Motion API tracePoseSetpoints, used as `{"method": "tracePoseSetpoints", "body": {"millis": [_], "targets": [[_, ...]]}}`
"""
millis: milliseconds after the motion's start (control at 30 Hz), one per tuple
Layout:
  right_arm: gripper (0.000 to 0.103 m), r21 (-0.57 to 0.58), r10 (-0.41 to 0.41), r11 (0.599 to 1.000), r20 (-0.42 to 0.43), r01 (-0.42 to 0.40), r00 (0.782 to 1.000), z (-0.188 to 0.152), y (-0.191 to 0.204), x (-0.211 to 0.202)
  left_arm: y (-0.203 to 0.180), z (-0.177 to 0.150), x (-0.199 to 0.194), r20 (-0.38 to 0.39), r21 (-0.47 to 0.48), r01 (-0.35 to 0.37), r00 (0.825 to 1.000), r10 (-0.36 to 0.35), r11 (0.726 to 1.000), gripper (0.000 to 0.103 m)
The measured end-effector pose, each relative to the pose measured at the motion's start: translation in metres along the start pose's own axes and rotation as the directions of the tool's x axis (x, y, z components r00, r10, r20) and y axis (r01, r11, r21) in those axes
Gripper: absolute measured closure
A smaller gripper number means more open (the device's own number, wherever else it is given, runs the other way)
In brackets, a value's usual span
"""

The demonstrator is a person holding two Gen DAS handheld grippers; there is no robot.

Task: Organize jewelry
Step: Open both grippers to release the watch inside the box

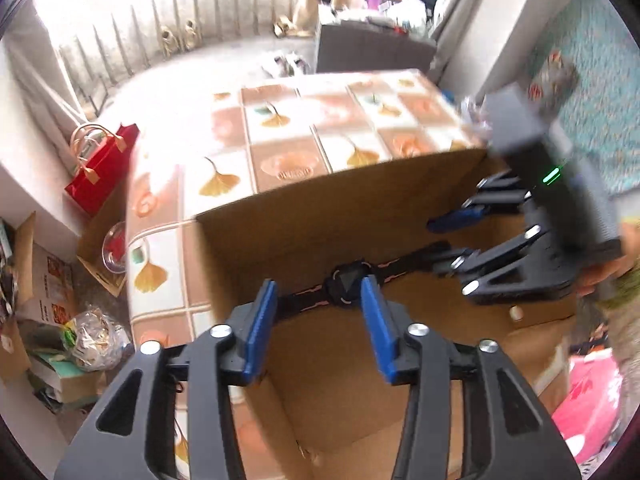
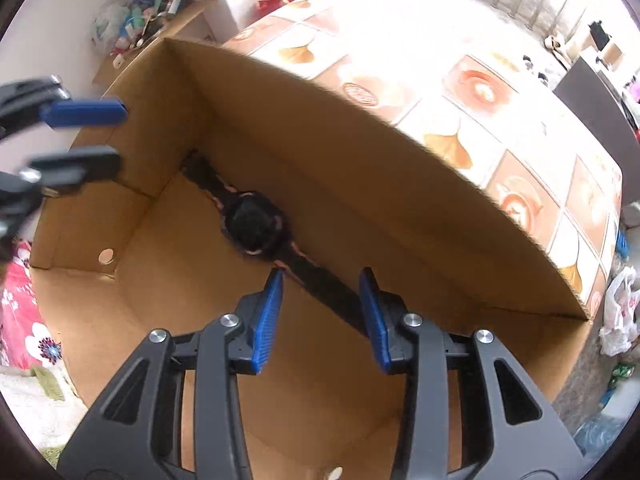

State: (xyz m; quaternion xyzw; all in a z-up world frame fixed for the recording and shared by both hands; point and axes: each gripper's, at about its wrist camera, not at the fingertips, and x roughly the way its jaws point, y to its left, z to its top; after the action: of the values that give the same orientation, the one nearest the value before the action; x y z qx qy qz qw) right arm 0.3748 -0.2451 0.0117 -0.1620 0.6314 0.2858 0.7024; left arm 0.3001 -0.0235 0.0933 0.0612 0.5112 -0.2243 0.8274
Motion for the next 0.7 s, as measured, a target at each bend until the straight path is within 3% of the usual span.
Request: {"method": "tracePoseSetpoints", "body": {"millis": [133,300,533,667,700], "targets": [[0.054,-0.116,-0.081,0.99,-0.034,0.077,0.996,-0.002,0.018,0.02,0.004,-0.027,-0.037,0.099,-0.049,0.021,0.995,-0.016,0.999,0.042],[0.054,-0.189,-0.233,0.958,-0.08,0.215,0.969,0.002,0.031,0.044,0.011,-0.088,-0.072,0.185,-0.122,0.039,0.983,-0.016,0.992,0.035],[0.054,-0.11,-0.28,0.955,-0.04,0.275,0.959,0.003,0.021,0.033,0.021,-0.17,-0.095,0.204,-0.256,-0.004,0.977,0.057,0.967,0.03],[0.053,-0.094,-0.287,0.955,-0.037,0.283,0.957,-0.008,0.025,0.02,0.027,-0.213,-0.095,0.176,-0.324,0.023,0.984,0.036,0.946,0.029],[0.053,-0.091,-0.286,0.955,-0.028,0.283,0.958,0.007,0.023,0.016,0.025,-0.219,-0.093,0.166,-0.334,0.023,0.985,0.035,0.942,0.029]]}}
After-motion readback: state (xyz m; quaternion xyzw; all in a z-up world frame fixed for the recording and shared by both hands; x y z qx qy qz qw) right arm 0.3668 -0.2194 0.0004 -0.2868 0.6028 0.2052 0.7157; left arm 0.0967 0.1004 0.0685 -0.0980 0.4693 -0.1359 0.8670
